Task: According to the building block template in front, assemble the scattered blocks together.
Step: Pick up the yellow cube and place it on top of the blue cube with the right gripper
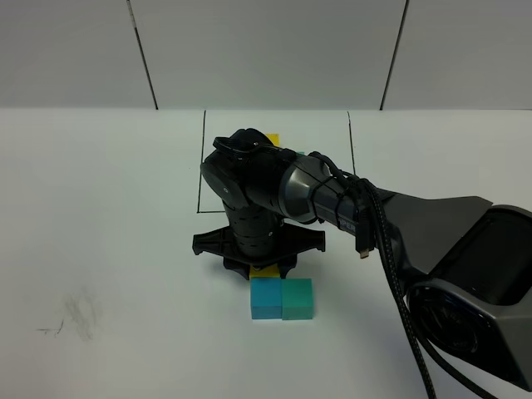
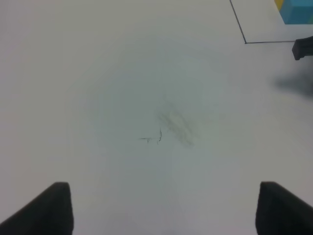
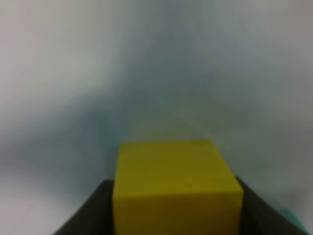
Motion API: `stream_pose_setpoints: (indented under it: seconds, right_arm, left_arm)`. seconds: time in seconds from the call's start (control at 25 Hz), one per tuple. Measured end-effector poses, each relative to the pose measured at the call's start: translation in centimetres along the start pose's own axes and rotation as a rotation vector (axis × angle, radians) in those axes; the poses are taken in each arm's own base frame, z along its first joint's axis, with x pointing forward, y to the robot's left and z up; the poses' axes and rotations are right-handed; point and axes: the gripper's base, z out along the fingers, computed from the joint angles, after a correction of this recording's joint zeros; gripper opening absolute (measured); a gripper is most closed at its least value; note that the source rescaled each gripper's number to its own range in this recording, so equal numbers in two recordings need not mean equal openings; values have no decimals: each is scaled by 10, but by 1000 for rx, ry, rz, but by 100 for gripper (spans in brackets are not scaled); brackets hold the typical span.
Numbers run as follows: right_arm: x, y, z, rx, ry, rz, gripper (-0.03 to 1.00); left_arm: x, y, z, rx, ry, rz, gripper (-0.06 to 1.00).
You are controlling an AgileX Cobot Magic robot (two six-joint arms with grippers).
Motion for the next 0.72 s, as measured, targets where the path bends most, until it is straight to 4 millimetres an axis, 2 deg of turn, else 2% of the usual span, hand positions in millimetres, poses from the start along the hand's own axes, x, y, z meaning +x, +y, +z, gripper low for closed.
stream_pose_setpoints:
  seconds: [0.72]
  right_arm:
    - [0, 0, 0, 3, -2, -48, 28]
  left_arm:
    - [0, 0, 0, 0, 0, 0, 77]
